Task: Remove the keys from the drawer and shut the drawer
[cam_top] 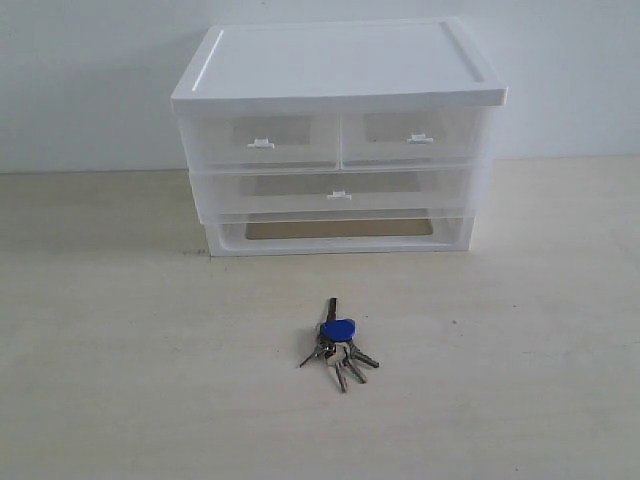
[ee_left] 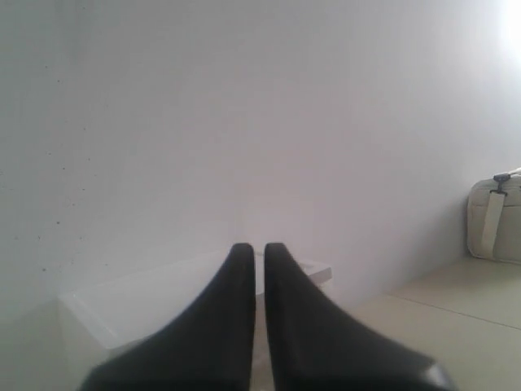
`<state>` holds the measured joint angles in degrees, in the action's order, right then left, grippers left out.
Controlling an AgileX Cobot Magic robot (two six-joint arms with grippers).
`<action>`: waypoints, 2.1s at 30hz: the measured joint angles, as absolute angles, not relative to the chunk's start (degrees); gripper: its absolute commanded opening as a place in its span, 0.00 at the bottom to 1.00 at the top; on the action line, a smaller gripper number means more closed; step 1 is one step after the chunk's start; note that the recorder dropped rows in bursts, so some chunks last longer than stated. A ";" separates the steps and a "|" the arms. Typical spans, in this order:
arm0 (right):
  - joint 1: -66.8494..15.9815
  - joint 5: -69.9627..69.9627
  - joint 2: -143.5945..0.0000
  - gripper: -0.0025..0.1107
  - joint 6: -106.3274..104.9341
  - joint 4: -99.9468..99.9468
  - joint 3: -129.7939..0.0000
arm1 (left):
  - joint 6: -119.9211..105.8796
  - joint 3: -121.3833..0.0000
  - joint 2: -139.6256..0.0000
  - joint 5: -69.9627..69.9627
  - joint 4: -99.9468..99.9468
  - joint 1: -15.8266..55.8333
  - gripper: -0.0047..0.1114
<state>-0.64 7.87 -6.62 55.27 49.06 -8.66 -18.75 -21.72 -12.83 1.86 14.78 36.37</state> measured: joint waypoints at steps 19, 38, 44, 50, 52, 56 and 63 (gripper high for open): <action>-0.64 7.87 -6.62 0.02 55.50 49.06 -8.66 | -1.19 -12.83 -3.44 -1.50 14.18 3.22 0.08; -0.64 7.87 -6.62 0.02 55.50 48.96 -8.66 | -4.60 -0.31 -0.14 1.89 3.94 -2.19 0.08; -0.64 7.87 -6.62 0.02 55.50 48.96 -8.66 | -4.98 -0.31 -0.14 -6.89 0.00 -2.21 0.08; -0.64 7.87 -6.62 0.02 55.50 48.96 -8.66 | -4.98 -0.23 -0.14 -15.59 -0.67 -2.21 0.08; -0.64 7.87 -6.62 0.02 55.50 48.96 -8.66 | -4.98 -0.23 -0.14 -16.41 -0.85 -2.21 0.08; -0.64 7.87 -6.62 0.02 55.50 48.96 -8.66 | -4.98 -0.23 -0.14 -16.50 -0.85 -2.21 0.08; -0.64 7.87 -6.62 0.02 55.50 48.96 -8.66 | -4.98 -0.23 -0.14 -16.50 -0.85 -2.21 0.08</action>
